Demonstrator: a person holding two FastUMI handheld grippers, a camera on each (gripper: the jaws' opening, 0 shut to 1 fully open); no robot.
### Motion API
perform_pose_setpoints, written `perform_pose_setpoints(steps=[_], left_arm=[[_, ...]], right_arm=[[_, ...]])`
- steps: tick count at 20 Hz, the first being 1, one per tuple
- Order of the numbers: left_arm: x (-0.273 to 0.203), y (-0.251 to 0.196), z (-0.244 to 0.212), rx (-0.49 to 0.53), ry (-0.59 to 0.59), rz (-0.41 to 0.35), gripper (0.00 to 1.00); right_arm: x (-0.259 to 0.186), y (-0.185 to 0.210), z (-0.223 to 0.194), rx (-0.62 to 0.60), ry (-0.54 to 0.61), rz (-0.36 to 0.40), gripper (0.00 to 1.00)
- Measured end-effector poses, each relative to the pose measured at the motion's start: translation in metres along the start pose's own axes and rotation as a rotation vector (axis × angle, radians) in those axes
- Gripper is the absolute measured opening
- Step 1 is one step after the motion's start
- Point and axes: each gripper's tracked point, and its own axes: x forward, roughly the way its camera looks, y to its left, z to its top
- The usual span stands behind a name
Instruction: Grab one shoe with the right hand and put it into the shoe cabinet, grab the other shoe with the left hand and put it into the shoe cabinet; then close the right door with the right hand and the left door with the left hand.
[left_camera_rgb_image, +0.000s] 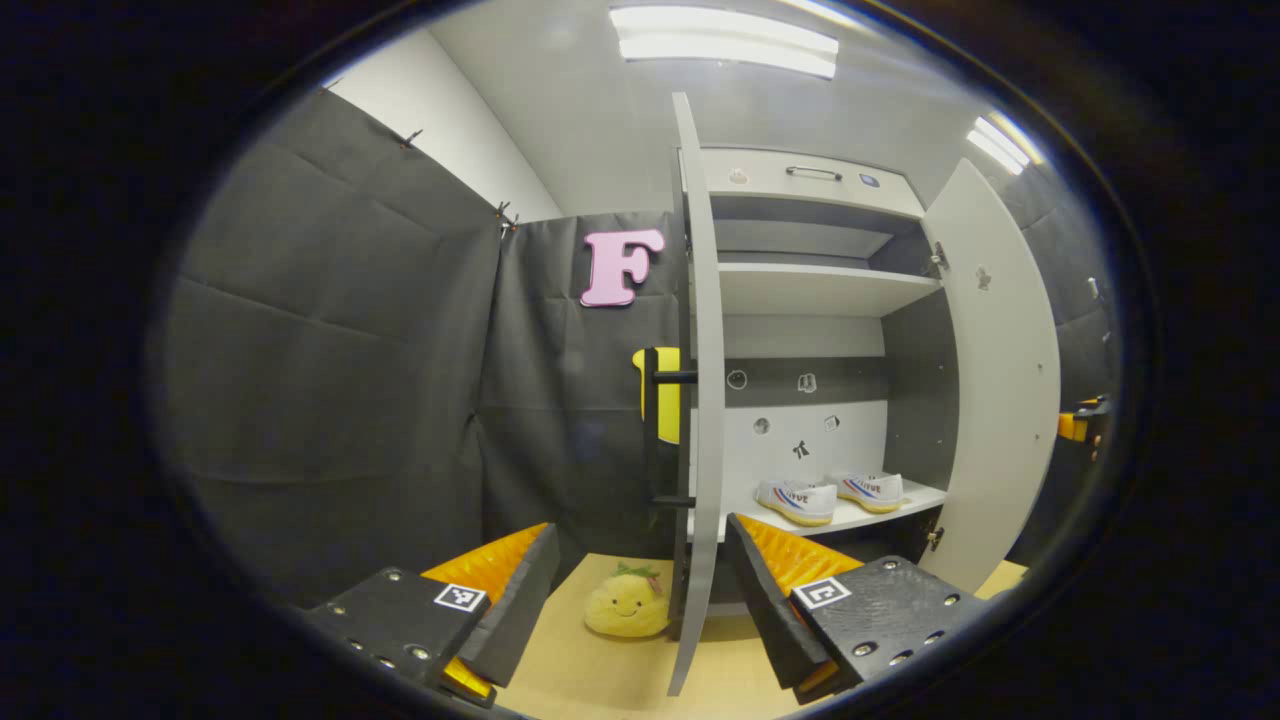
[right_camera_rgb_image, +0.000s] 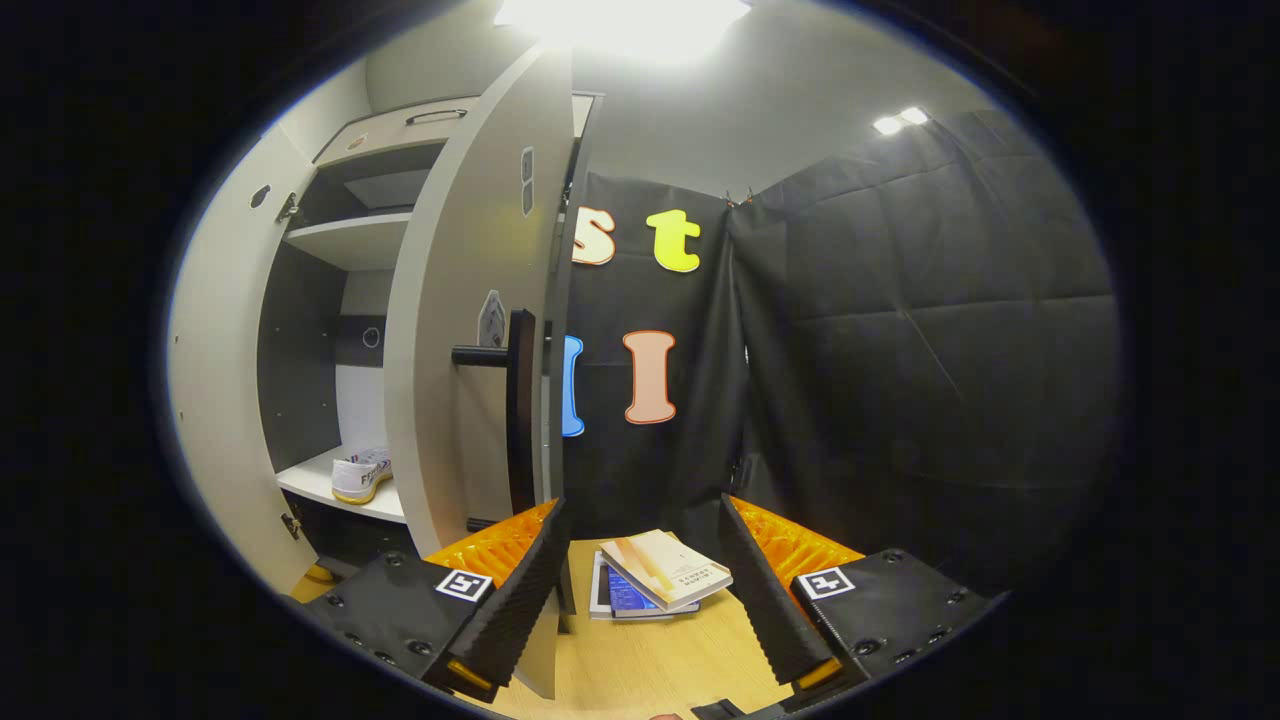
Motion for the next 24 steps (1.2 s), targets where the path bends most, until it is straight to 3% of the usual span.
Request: perform_pose_setpoints(steps=[10, 11, 15, 19, 22, 24], left_arm=[[-0.011, 0.026, 0.0, 0.001, 0.009, 0.038, 0.95], [-0.014, 0.029, 0.0, 0.0, 0.01, 0.046, 0.95], [-0.019, 0.038, -0.003, 0.003, 0.013, 0.073, 0.95], [-0.024, 0.044, -0.003, 0.007, 0.019, 0.092, 0.95], [-0.022, 0.051, -0.004, 0.003, 0.019, 0.116, 0.95], [-0.021, 0.056, -0.004, -0.003, 0.021, 0.131, 0.95]], right_arm=[[-0.003, 0.048, 0.001, -0.002, -0.011, 0.087, 0.92], [-0.003, 0.053, 0.002, -0.001, -0.014, 0.096, 0.95], [-0.001, 0.073, 0.002, 0.002, -0.012, 0.138, 0.92], [0.002, 0.097, 0.0, -0.001, -0.004, 0.192, 0.95], [0.002, 0.112, -0.003, -0.019, 0.003, 0.228, 0.92], [0.002, 0.118, -0.004, -0.02, 0.005, 0.243, 0.96]])
